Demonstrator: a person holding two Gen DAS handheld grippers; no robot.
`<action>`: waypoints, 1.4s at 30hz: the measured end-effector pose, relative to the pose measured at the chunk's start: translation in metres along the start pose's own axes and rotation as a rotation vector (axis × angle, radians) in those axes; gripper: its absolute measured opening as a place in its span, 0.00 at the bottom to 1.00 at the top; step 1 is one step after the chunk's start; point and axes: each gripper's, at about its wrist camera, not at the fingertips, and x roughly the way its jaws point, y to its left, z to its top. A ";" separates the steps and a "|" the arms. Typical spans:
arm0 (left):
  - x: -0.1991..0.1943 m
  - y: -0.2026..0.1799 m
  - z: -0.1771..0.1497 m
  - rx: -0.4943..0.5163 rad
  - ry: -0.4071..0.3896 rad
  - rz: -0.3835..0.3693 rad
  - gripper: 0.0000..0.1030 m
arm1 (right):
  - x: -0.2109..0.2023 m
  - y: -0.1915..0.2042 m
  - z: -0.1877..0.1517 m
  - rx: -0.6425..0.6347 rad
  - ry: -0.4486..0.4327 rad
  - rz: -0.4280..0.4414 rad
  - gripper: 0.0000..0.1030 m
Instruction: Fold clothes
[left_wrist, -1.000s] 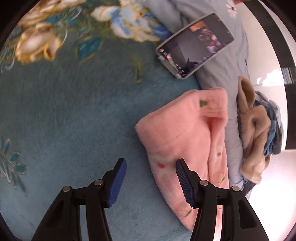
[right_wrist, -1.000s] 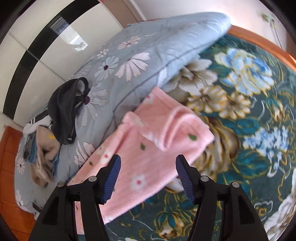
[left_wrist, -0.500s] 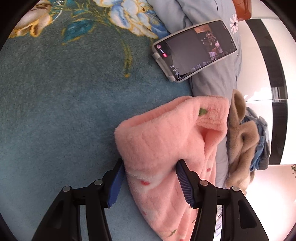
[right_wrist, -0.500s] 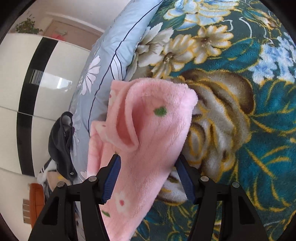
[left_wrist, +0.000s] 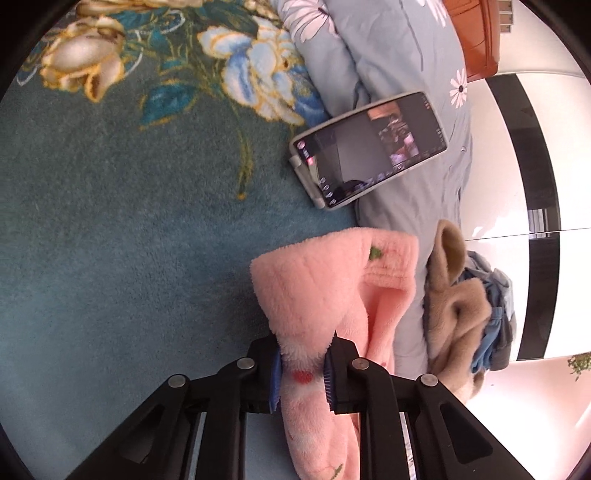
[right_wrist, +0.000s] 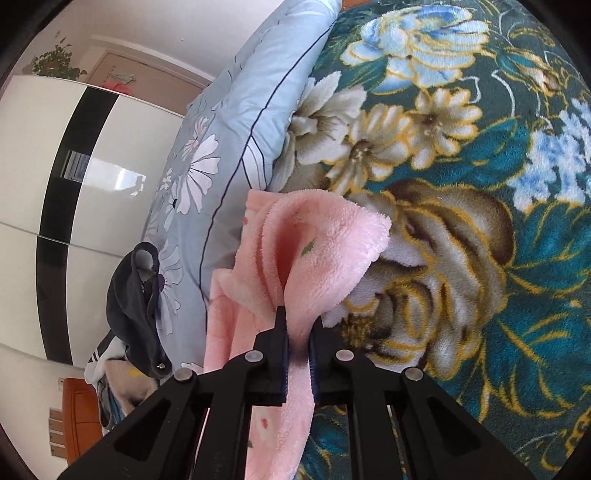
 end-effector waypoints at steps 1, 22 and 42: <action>-0.005 -0.002 0.001 0.009 -0.004 -0.001 0.18 | -0.003 0.002 -0.001 -0.008 0.002 0.007 0.08; -0.097 0.087 0.032 0.028 -0.010 0.189 0.20 | -0.038 -0.017 -0.065 -0.073 0.176 -0.043 0.08; -0.110 0.027 0.027 0.195 0.064 0.157 0.55 | -0.035 0.059 -0.073 -0.344 0.220 -0.035 0.31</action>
